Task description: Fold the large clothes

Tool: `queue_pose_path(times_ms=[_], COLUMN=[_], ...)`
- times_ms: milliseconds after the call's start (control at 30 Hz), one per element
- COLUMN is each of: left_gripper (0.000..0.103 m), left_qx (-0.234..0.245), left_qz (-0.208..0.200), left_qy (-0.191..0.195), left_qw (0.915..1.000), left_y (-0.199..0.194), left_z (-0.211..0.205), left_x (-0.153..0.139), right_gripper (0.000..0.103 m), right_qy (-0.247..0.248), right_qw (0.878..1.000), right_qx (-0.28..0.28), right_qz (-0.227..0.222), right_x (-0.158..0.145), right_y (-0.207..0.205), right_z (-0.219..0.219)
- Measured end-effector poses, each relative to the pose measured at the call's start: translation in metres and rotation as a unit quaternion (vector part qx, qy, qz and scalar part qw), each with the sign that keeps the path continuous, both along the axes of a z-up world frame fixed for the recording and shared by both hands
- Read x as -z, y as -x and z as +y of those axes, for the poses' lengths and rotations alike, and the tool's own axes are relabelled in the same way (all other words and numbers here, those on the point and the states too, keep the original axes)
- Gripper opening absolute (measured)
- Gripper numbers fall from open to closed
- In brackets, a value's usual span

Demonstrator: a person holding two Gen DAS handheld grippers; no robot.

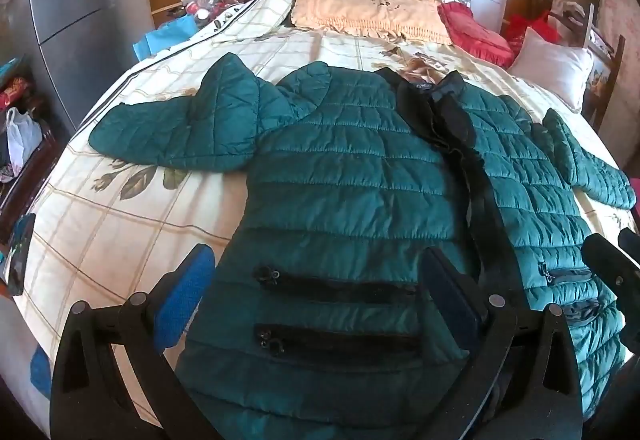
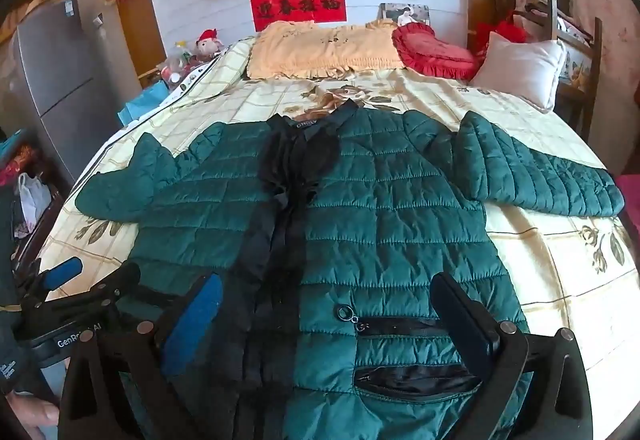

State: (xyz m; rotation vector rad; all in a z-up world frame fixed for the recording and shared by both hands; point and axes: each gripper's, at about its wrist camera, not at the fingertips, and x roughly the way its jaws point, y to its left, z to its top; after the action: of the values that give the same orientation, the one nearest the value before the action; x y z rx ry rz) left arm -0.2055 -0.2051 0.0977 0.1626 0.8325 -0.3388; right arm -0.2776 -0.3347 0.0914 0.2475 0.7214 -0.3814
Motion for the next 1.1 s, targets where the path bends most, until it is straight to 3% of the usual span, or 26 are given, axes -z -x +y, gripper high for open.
queue_pose_path(times_ms=[133, 200, 1100], left_gripper=[0.102, 0.102, 0.102], left_qx=[-0.001, -0.002, 0.017], left_qz=[0.001, 0.0, 0.008], left_qy=[0.001, -0.001, -0.001], left_qw=[1.0, 1.0, 0.9998], left_y=[0.0, 0.0, 0.028], left_z=[-0.001, -0.001, -0.007], left_x=[0.0, 0.0, 0.011], right_gripper=[0.103, 0.103, 0.103], right_qy=[0.003, 0.001, -0.005], right_qw=[1.0, 1.0, 1.0], right_qx=[0.0, 0.004, 0.013], right_qz=[-0.001, 0.01, 0.017], right_x=[0.002, -0.011, 0.005], right_y=[0.001, -0.003, 0.009], right_z=[-0.001, 0.005, 0.003])
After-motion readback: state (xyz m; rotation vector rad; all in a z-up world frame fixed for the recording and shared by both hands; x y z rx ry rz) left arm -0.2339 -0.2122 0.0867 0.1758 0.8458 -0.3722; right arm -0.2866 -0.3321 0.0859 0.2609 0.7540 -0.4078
